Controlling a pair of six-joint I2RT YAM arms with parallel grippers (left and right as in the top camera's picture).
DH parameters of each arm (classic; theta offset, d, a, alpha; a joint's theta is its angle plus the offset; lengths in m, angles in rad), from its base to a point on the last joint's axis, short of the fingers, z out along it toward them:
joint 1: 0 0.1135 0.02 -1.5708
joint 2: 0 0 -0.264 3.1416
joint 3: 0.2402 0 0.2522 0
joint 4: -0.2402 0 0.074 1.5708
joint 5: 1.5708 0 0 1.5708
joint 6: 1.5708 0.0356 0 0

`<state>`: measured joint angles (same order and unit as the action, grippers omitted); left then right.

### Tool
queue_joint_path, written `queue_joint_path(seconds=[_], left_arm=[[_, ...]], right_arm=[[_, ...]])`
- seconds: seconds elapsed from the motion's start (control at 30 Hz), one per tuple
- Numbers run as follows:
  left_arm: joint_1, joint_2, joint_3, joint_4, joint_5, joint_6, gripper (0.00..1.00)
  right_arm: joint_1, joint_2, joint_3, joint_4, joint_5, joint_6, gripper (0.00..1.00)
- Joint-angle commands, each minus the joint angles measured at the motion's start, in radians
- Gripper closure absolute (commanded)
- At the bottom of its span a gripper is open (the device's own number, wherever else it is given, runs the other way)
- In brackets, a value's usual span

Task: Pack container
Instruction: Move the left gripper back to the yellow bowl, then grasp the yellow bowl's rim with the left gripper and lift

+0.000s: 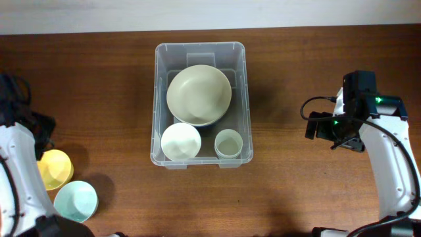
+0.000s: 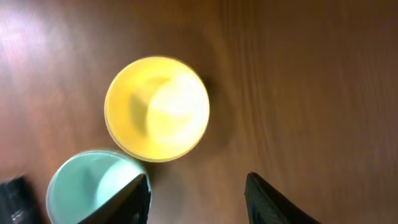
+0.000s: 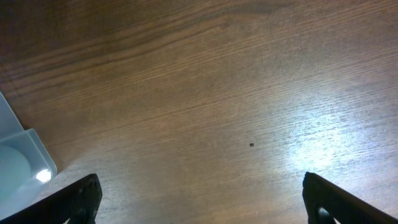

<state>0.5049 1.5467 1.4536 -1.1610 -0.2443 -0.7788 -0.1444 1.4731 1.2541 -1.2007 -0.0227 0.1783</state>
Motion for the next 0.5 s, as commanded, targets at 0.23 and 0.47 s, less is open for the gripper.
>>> queue_joint_path(seconds=[0.23, 0.47], left_arm=[[0.035, 0.236, -0.134, 0.164, 0.004, 0.053, 0.49], [0.035, 0.376, -0.134, 0.184, 0.017, 0.07, 0.5]], right_arm=[[-0.006, -0.013, 0.012, 0.0, 0.009, -0.005, 0.01], [-0.006, -0.013, 0.012, 0.0, 0.009, -0.005, 0.01]])
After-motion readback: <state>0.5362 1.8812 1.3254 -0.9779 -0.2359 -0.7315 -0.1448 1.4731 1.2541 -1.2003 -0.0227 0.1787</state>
